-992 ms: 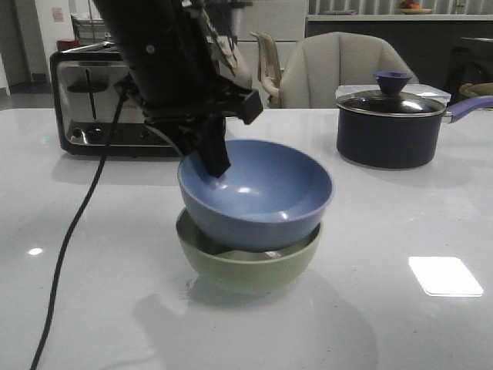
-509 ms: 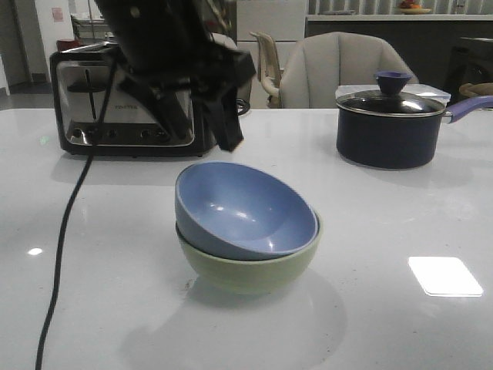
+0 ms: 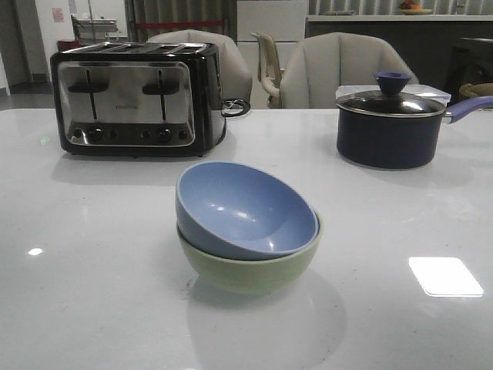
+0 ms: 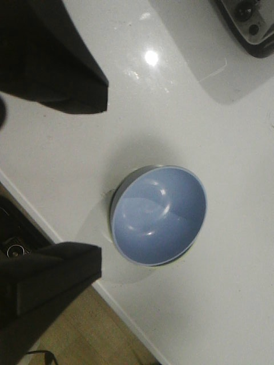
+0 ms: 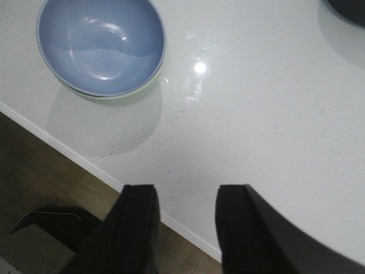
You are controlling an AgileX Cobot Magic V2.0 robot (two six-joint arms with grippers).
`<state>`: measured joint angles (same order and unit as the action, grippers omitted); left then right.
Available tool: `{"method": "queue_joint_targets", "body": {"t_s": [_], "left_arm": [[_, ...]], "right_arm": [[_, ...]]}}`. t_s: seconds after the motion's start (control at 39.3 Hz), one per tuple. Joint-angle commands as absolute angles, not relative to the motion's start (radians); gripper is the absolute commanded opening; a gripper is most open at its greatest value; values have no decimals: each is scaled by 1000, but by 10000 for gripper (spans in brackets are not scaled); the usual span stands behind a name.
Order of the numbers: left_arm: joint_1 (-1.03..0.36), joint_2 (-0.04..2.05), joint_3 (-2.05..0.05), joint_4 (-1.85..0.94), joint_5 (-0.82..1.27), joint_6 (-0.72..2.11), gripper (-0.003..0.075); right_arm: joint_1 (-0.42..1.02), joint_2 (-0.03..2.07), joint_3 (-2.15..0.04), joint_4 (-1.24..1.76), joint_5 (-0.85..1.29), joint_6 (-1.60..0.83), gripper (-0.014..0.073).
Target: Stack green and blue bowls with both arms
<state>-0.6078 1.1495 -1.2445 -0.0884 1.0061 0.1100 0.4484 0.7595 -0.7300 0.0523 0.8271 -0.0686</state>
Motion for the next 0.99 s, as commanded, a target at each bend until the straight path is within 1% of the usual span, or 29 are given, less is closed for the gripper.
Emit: {"method": "queue_joint_targets", "body": {"t_s": [0.0,0.15,0.33,0.48,0.66,0.71,0.76,0.81,0.89,0.92,0.97], "left_arm": [[-612,1019,-1195,-90,962,106,530],[-612,833,-1064,-49,962,92,530],[-612,611,-928,57,963,-29,530],[-612,456,-827,87,964,-83,530],[-612,367,-749,83,964,-86,530],[-612,360,-735,83,964,-86,524],[-612,360,-725,83,964,-86,501],[-612,360,-716,83,964,-86,455],[-612,360,-710,83,962,-86,363],[-612,360,-710,83,962,-86,336],[-612,360,-710,83,960,-86,274]], "right_arm": [[447,755,-756,46,768,-71,379],[447,755,-756,46,768,-71,379],[447,755,-756,46,768,-71,379],[447,755,-756,46,768,-71,379],[447,755,-756,46,770,-71,378],[447,755,-756,46,772,-71,366],[447,755,-756,46,773,-71,332],[447,755,-756,46,774,-71,279],[447,755,-756,46,774,-71,187],[447,755,-756,46,774,-71,171],[447,755,-756,46,774,-71,112]]}}
